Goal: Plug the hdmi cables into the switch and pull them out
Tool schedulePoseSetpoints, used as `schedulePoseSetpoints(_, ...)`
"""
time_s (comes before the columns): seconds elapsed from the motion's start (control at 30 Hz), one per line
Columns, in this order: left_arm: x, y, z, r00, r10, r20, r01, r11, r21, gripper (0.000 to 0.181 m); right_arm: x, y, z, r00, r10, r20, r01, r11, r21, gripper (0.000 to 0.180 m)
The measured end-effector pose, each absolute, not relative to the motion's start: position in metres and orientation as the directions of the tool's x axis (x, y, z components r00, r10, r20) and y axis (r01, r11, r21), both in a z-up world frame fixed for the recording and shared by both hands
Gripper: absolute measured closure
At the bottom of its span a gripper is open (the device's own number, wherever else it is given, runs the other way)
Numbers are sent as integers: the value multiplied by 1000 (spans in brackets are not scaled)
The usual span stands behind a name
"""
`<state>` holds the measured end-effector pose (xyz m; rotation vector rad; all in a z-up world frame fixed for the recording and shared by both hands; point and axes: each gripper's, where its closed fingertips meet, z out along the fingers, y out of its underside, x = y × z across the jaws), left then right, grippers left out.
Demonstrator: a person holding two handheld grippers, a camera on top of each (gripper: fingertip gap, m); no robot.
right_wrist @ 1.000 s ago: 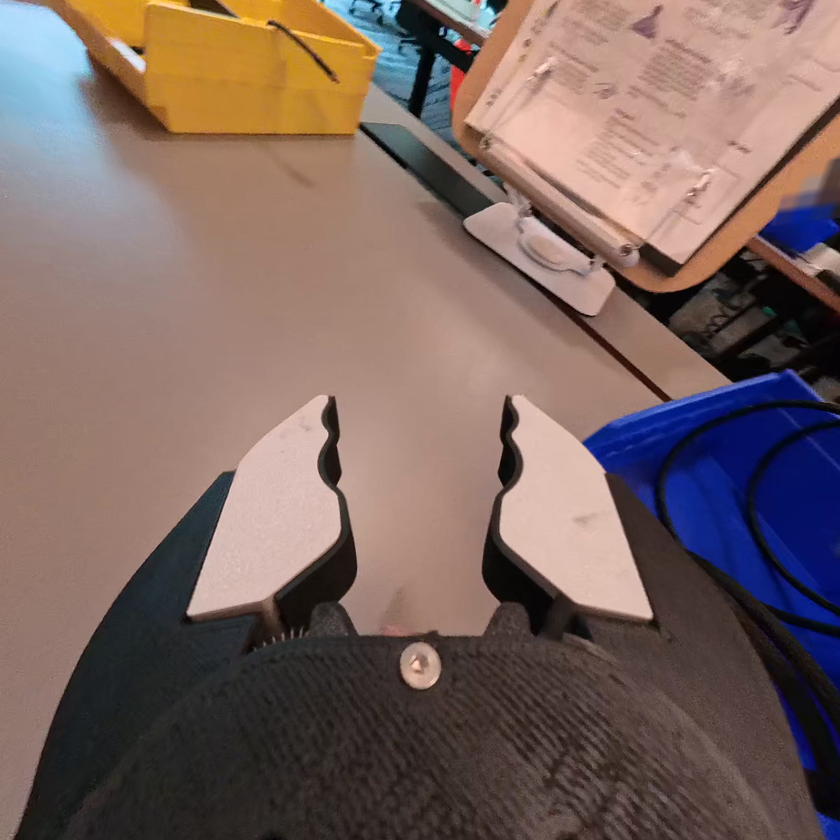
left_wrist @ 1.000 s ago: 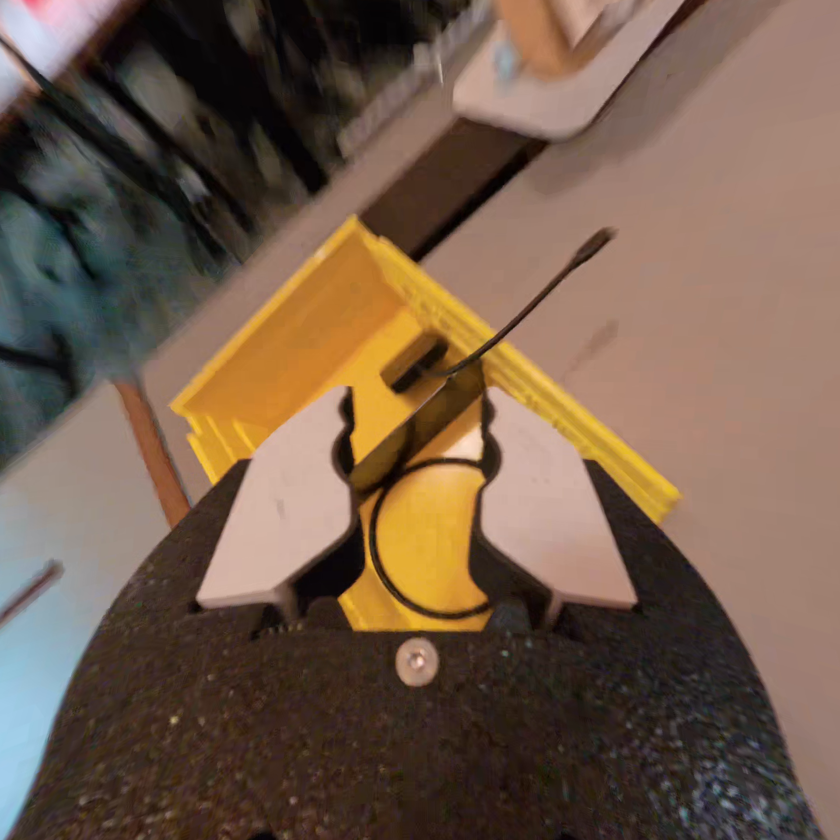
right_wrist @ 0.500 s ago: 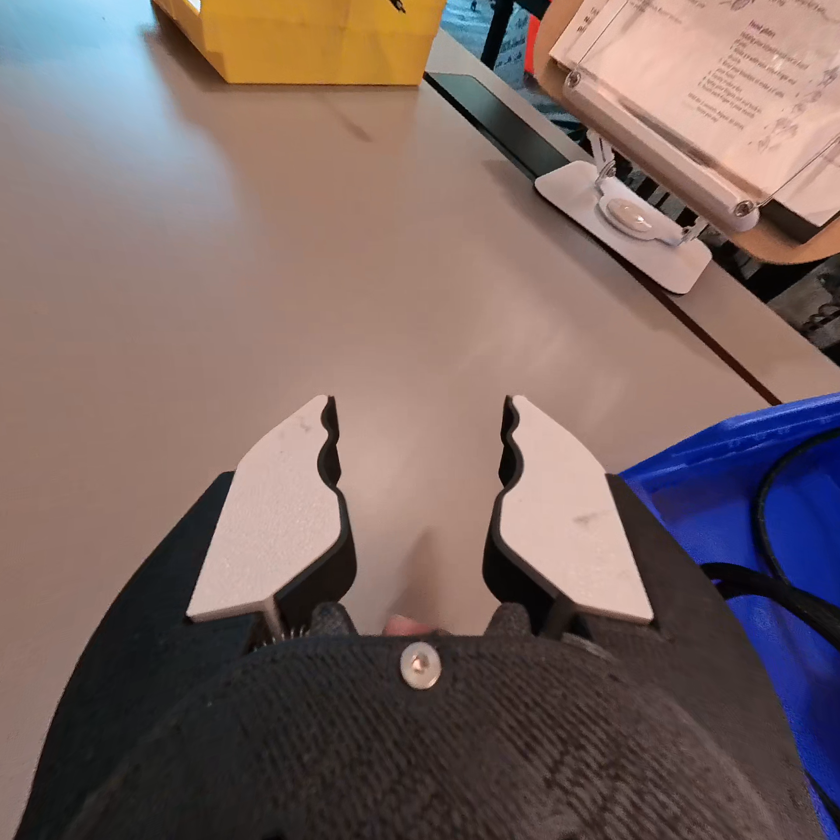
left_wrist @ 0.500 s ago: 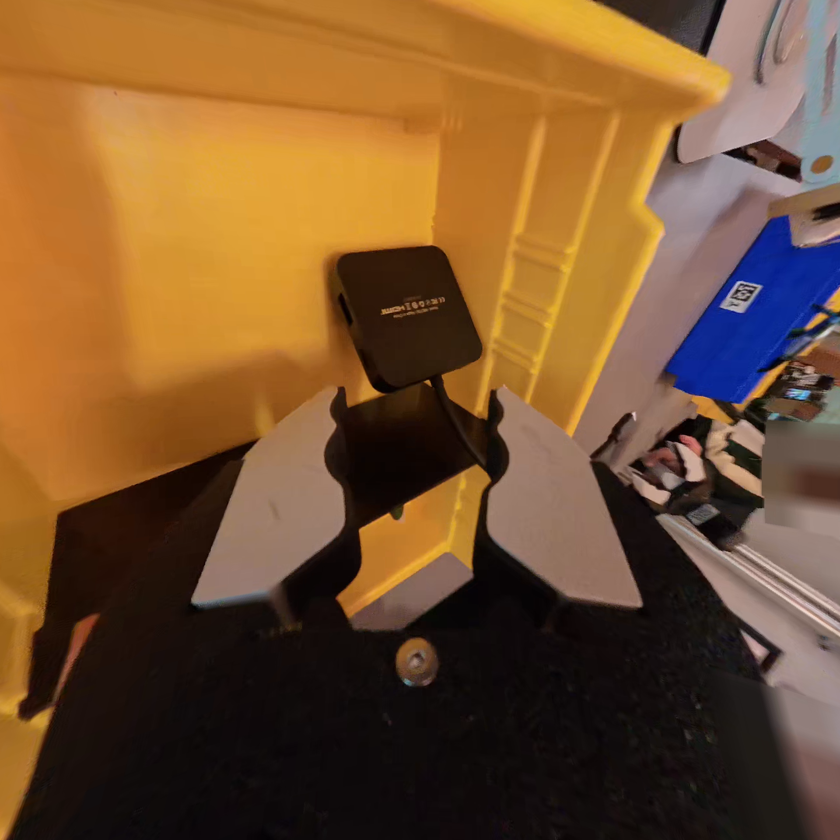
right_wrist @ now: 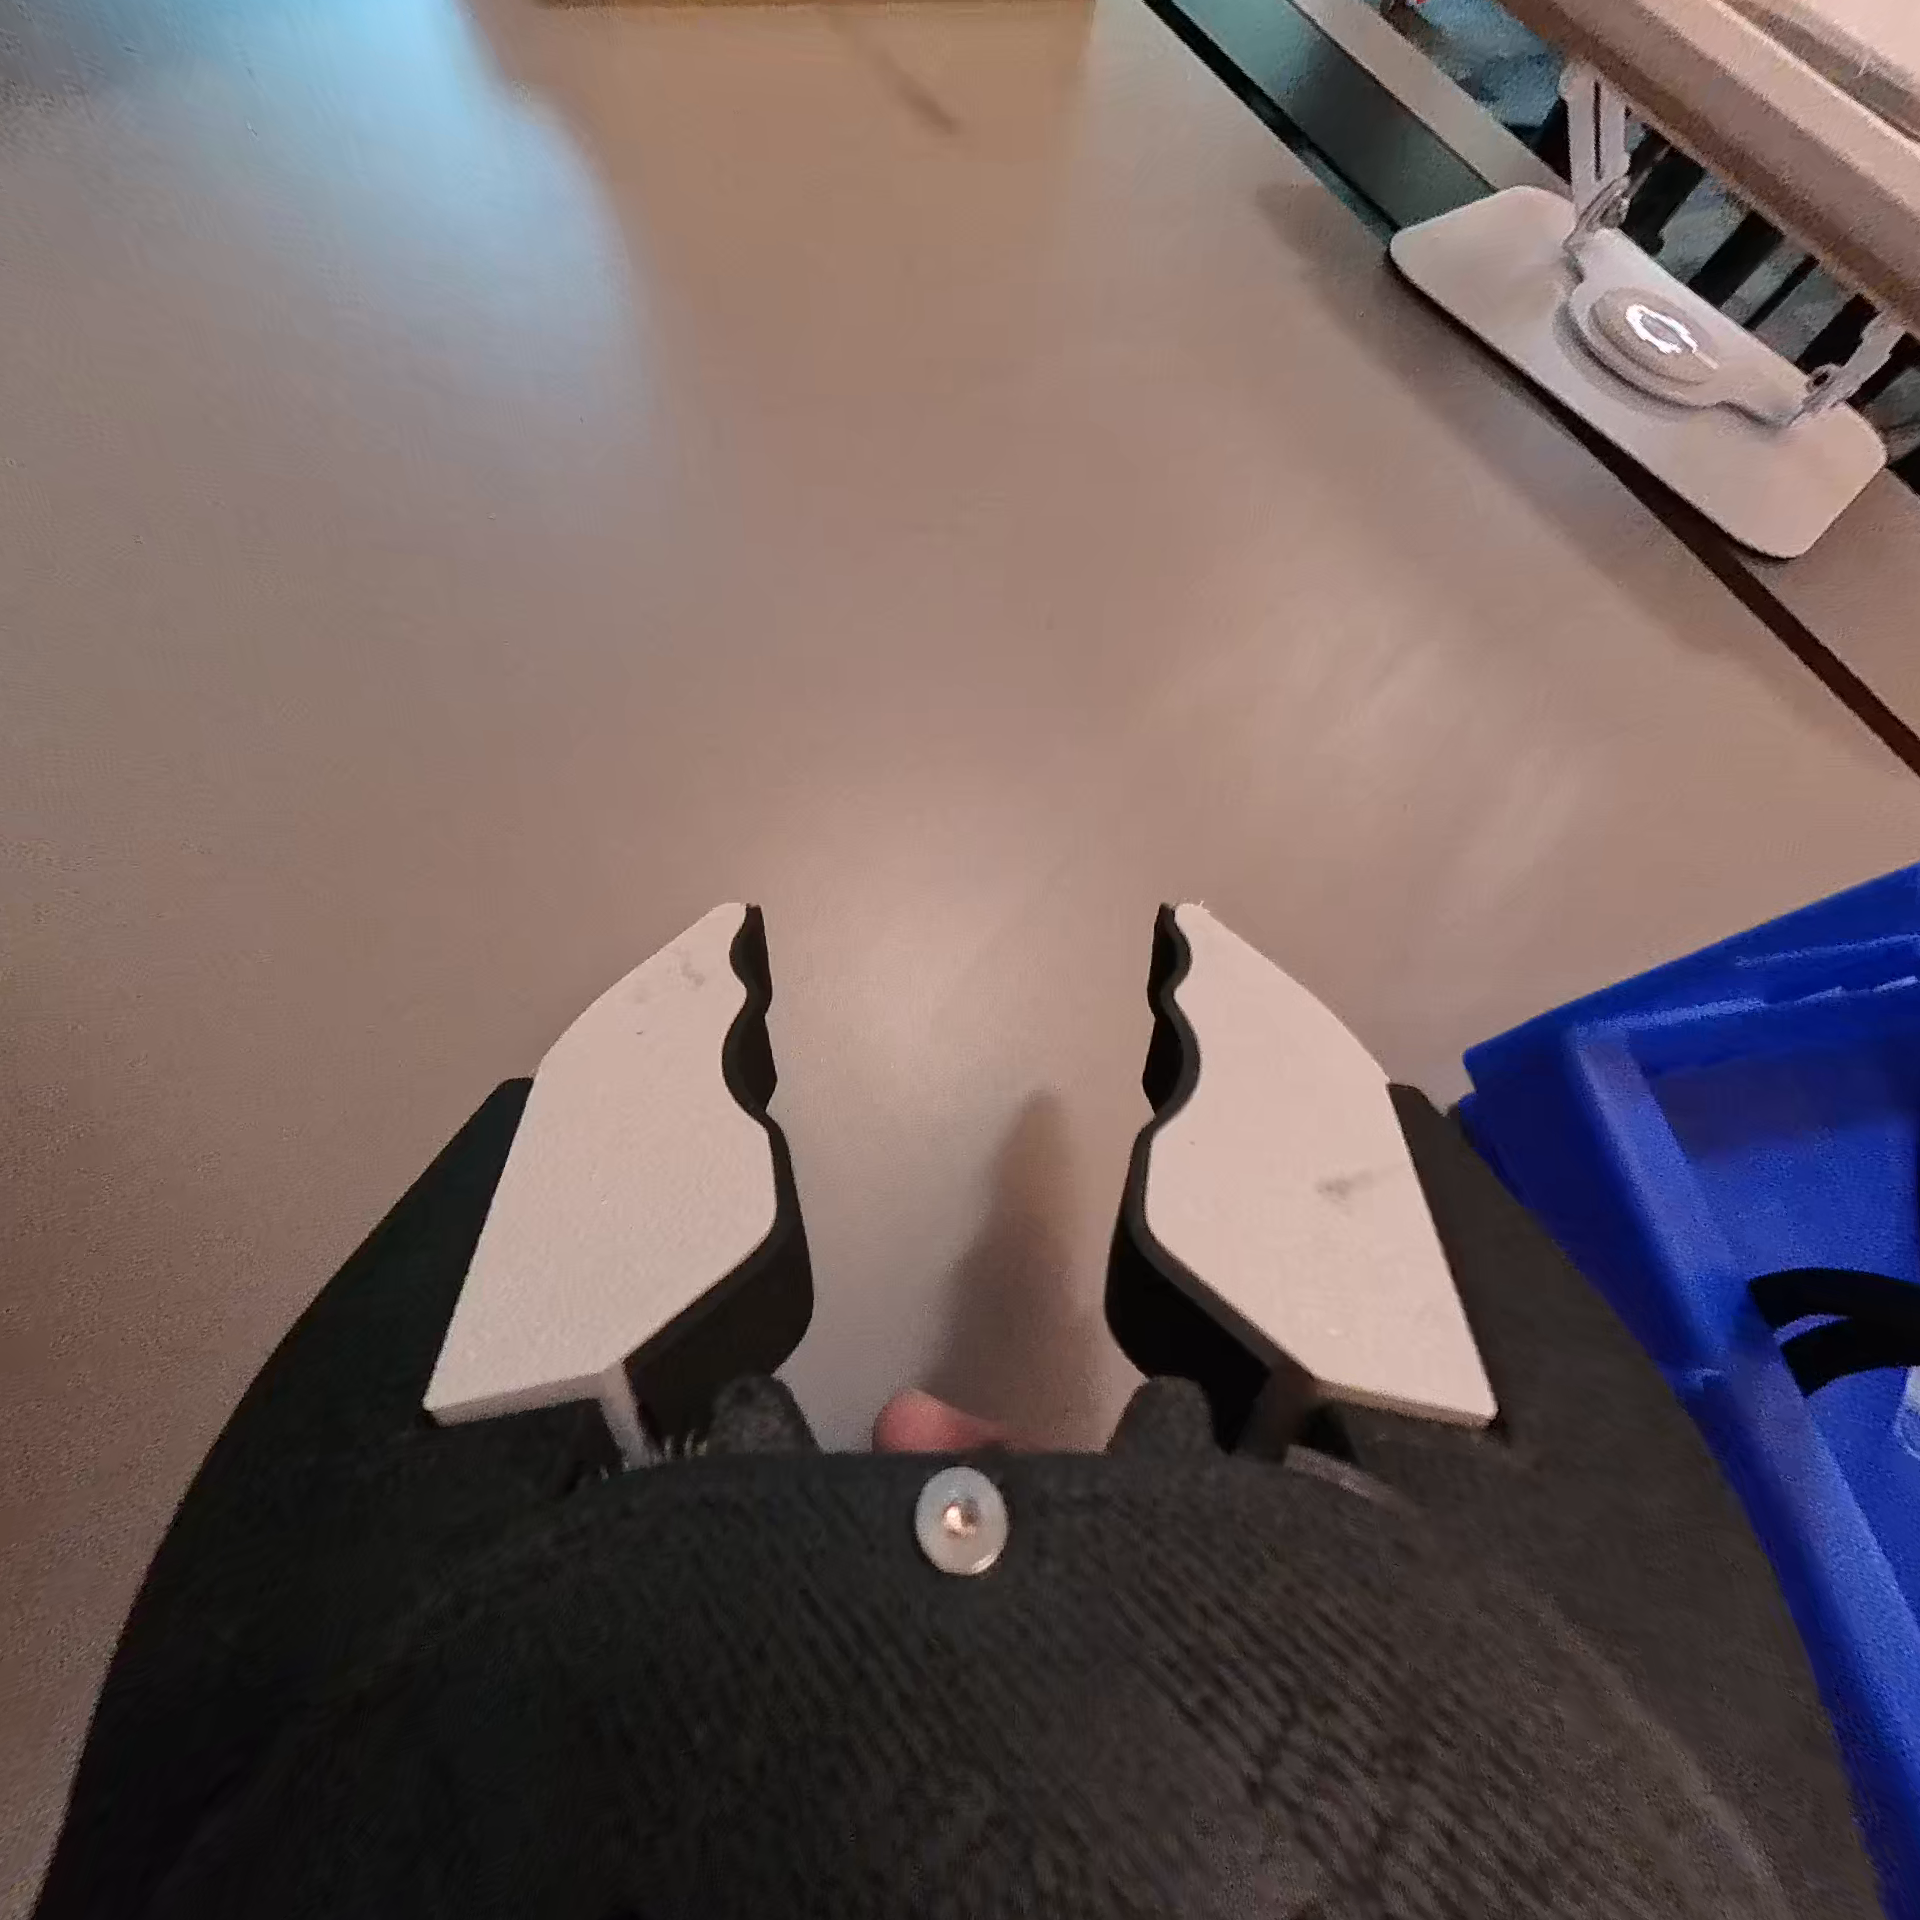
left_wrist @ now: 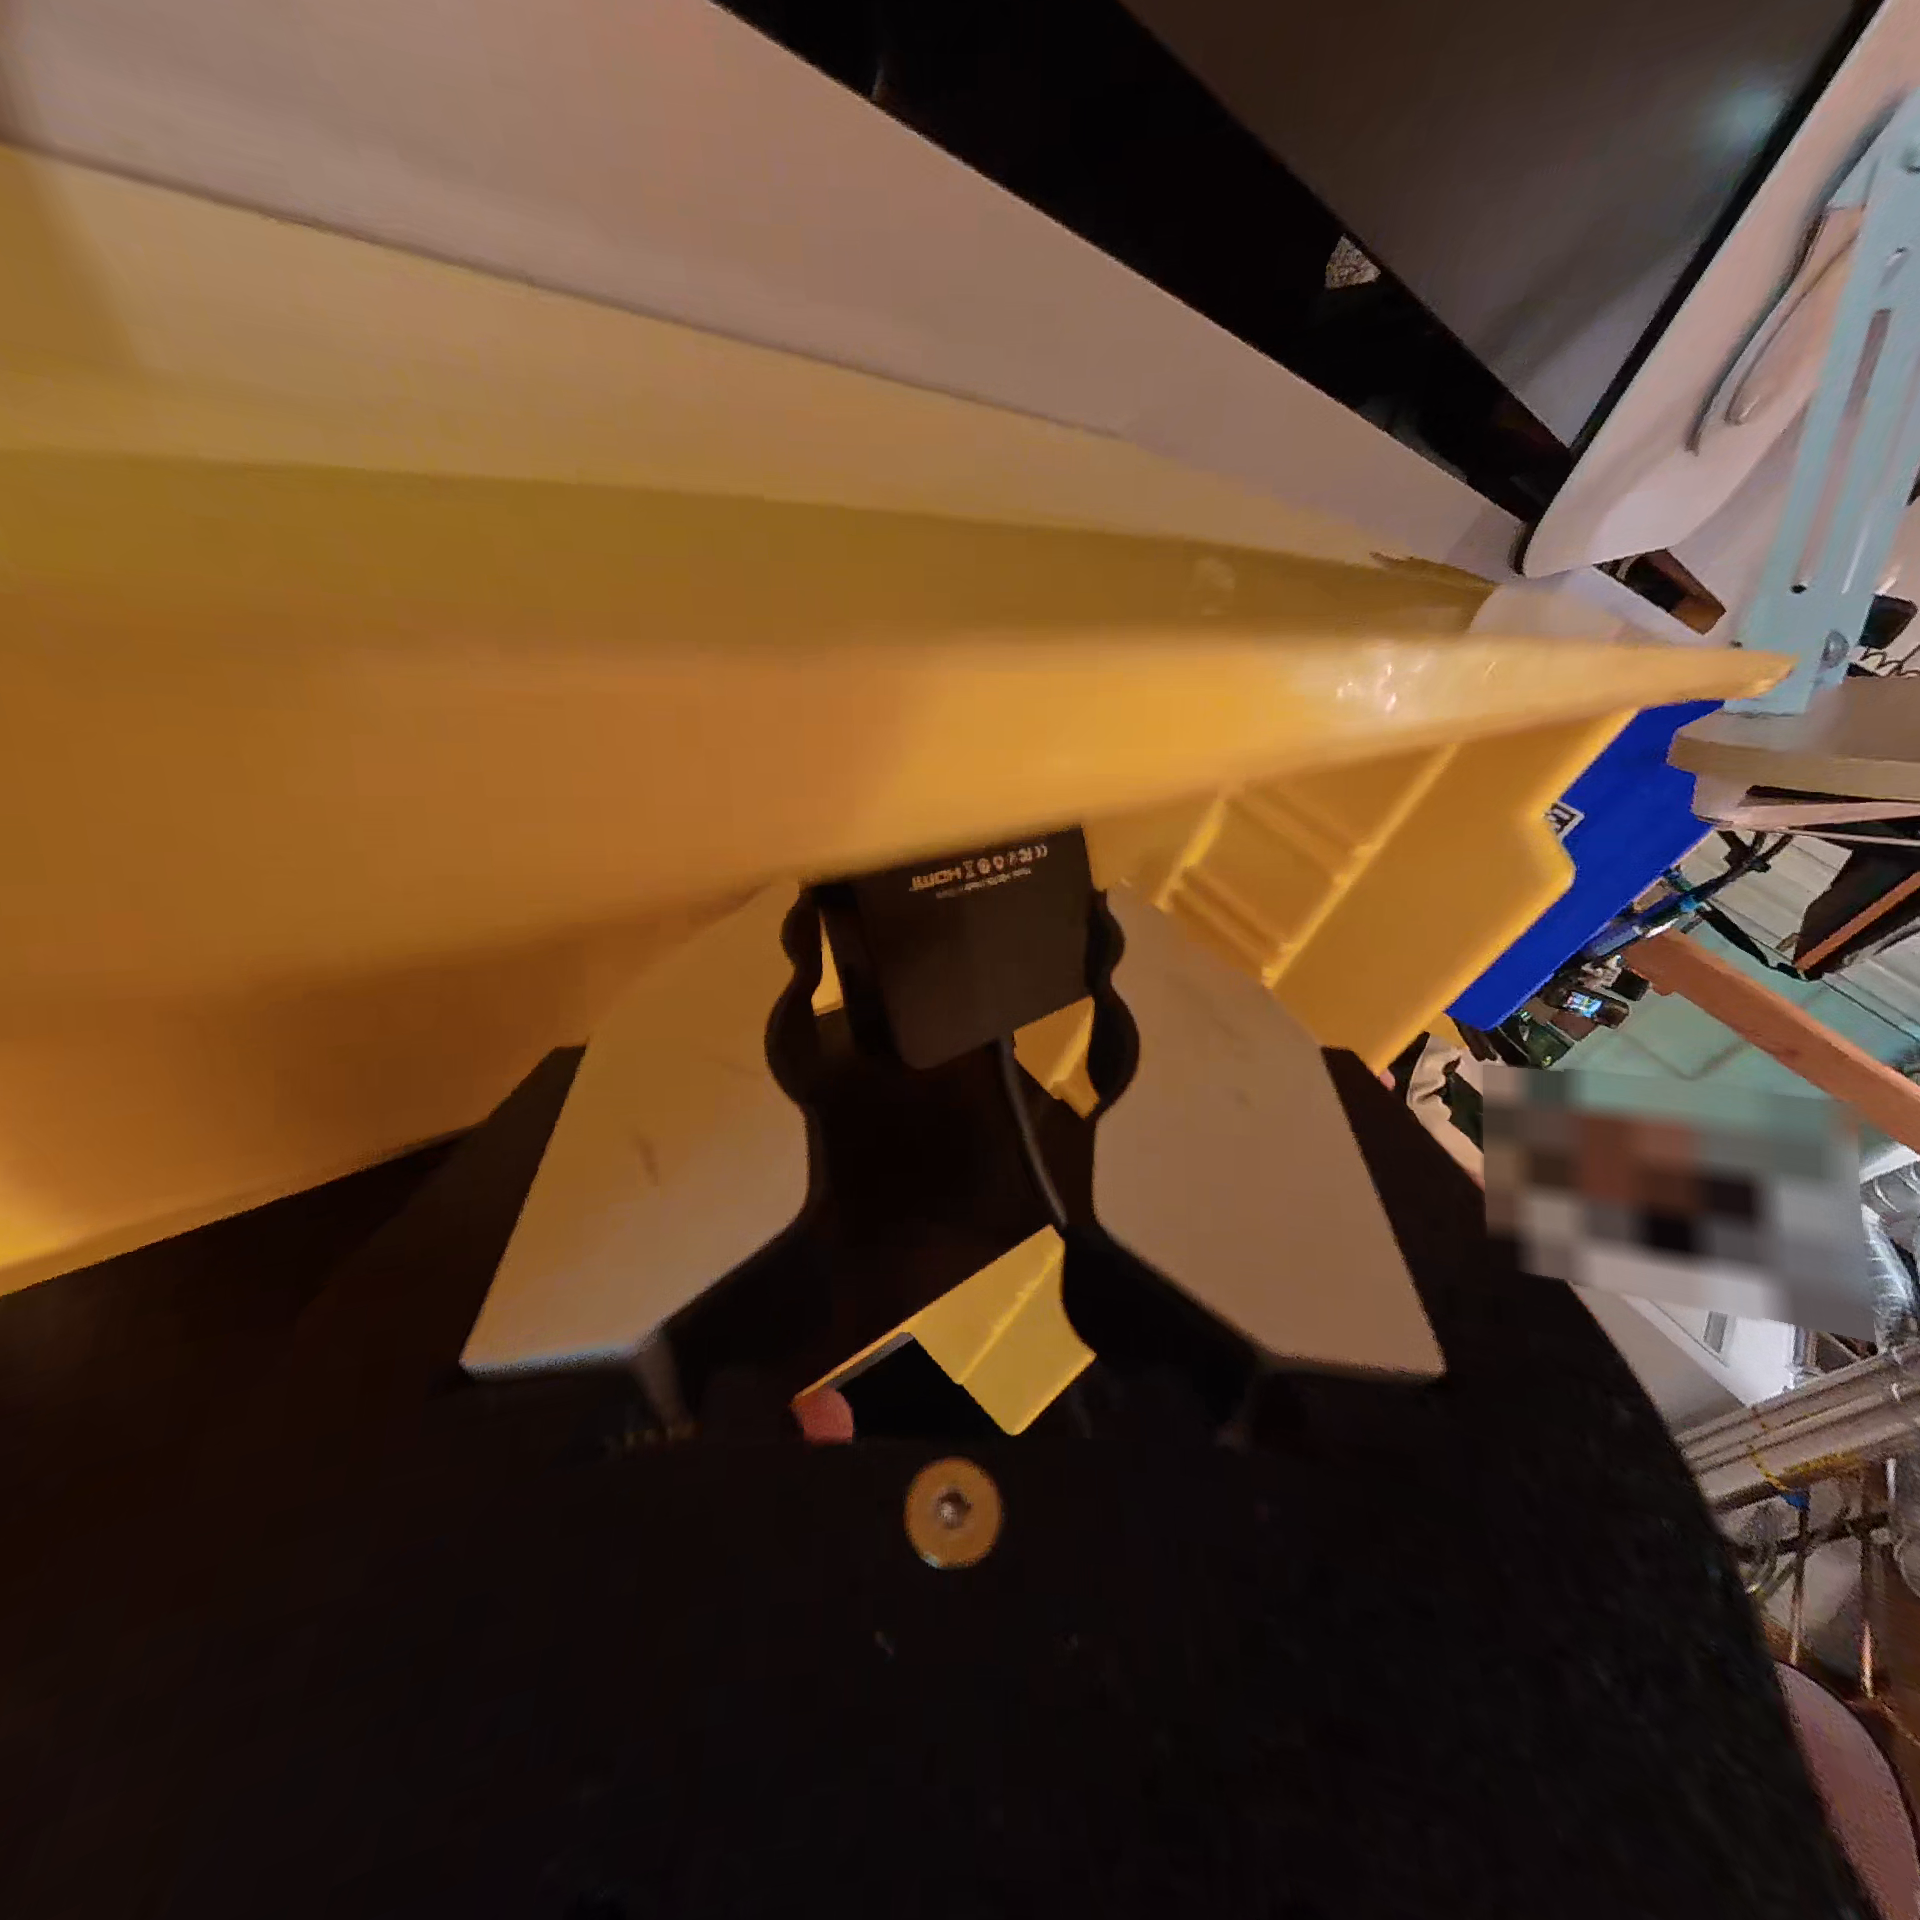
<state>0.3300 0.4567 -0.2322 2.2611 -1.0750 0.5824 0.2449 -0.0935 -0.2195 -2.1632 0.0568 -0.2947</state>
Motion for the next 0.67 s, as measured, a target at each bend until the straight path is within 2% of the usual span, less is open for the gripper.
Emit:
schedulePoseSetpoints(0.13, 328, 451, -228, 575, -540, 615, -804, -510, 304, 130, 248, -100, -222, 969, -163, 187, 59, -581, -812, 109)
schedulePoseSetpoints(0.17, 325, 451, -227, 575, -540, 615, -805, -506, 310, 134, 249, -102, -221, 967, -167, 191, 60, -582, -811, 109)
schedulePoseSetpoints(0.2, 320, 453, -227, 583, -553, 596, -803, -503, 319, 145, 249, -103, -221, 967, -167, 193, 60, -584, -809, 109)
schedulePoseSetpoints(0.23, 313, 457, -229, 597, -587, 547, -799, -500, 335, 164, 249, -105, -221, 966, -168, 194, 61, -585, -808, 109)
schedulePoseSetpoints(0.3, 301, 460, -235, 601, -660, 451, -798, -478, 366, 153, 249, -107, -219, 964, -171, 201, 65, -584, -809, 109)
schedulePoseSetpoints(0.37, 296, 449, -232, 518, -713, 473, -849, -362, 385, 123, 248, -107, -220, 965, -165, 202, 69, -585, -808, 109)
schedulePoseSetpoints(0.4, 295, 446, -230, 475, -742, 474, -870, -314, 381, 118, 248, -108, -222, 964, -164, 208, 71, -596, -800, 109)
schedulePoseSetpoints(0.47, 302, 447, -223, 361, -782, 507, -925, -234, 298, 120, 249, -111, -225, 959, -162, 233, 82, -627, -775, 109)
schedulePoseSetpoints(0.53, 311, 452, -213, 226, -823, 520, -972, -153, 180, 130, 249, -113, -227, 953, -152, 263, 104, -649, -753, 109)
schedulePoseSetpoints(0.6, 306, 469, -208, -22, -910, 414, -996, 56, 71, 131, 249, -113, -227, 949, -147, 279, 117, -658, -743, 109)
schedulePoseSetpoints(0.67, 300, 486, -204, -281, -928, 245, -956, 294, 18, 138, 249, -112, -225, 946, -143, 290, 129, -656, -743, 109)
